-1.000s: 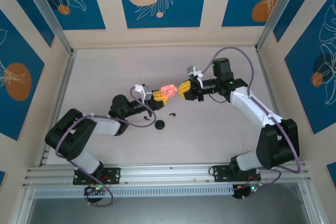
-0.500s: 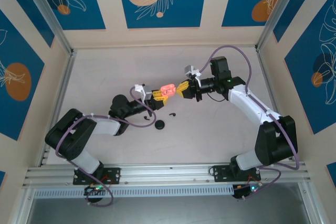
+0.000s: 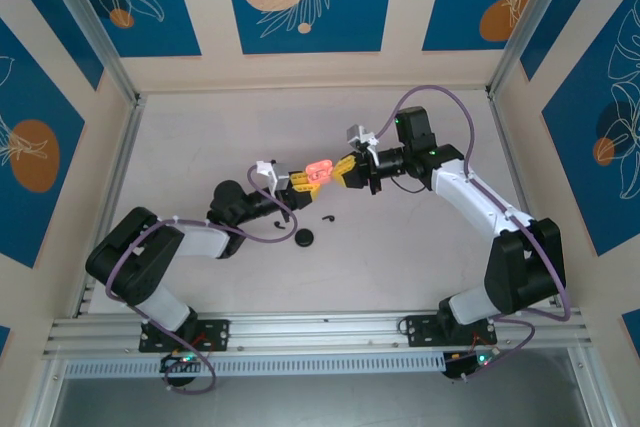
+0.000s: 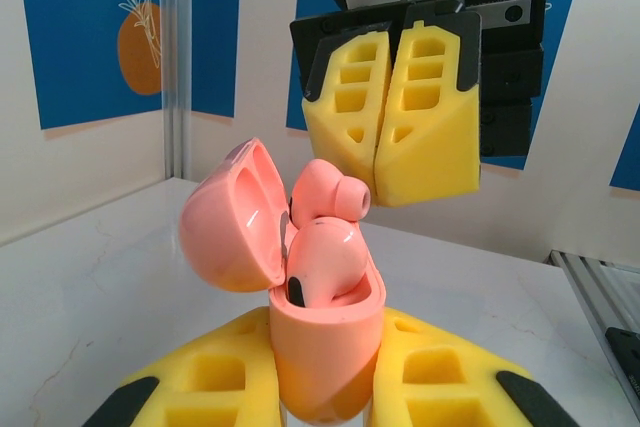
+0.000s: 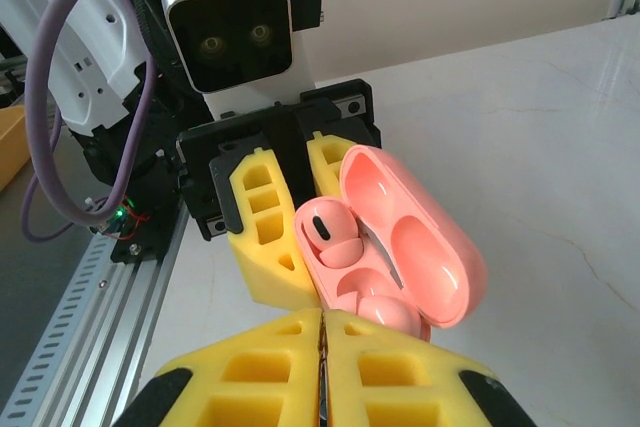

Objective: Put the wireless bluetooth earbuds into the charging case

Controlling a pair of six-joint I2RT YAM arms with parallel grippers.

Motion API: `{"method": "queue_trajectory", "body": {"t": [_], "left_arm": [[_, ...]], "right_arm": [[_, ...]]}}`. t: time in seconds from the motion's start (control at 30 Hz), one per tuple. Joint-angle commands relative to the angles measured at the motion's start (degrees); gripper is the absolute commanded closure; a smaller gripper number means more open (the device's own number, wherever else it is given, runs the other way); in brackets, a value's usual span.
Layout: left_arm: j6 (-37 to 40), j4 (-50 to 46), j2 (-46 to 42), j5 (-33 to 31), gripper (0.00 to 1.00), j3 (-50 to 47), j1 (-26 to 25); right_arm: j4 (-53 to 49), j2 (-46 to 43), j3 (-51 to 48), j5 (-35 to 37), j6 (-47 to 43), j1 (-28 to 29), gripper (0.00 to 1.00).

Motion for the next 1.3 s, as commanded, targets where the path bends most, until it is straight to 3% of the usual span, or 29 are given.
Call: {"method": "queue_trajectory", "body": {"t": [0.0, 0.6, 0.93, 1.2, 1.27], "left_arm": [[0.3, 2.9, -1.3, 0.3, 0.87, 0.5, -0.3], [0.1, 2.7, -1.5, 1.1, 0.87, 0.7, -0.3], [-0.1, 3.0, -1.4, 3.1, 0.88, 0.9, -0.2], [-0.6, 3.0, -1.3, 4.7, 0.87, 1.5, -0.3], [-0.8, 3.0, -1.3, 5.6, 0.87, 1.7, -0.3]], "right_arm": [[-1.4, 0.9, 2.0, -1.1, -1.0, 0.6, 0.90], [-1.5, 2.4, 4.0, 1.3, -0.4, 2.6, 0.89], [0.3, -2.5, 1.5, -3.3, -0.3, -1.2, 0.75], [-2.7, -2.7, 2.4, -5.1, -1.7, -2.9, 0.74], [-2.4, -2.6, 2.3, -4.5, -2.1, -3.1, 0.69]]}}
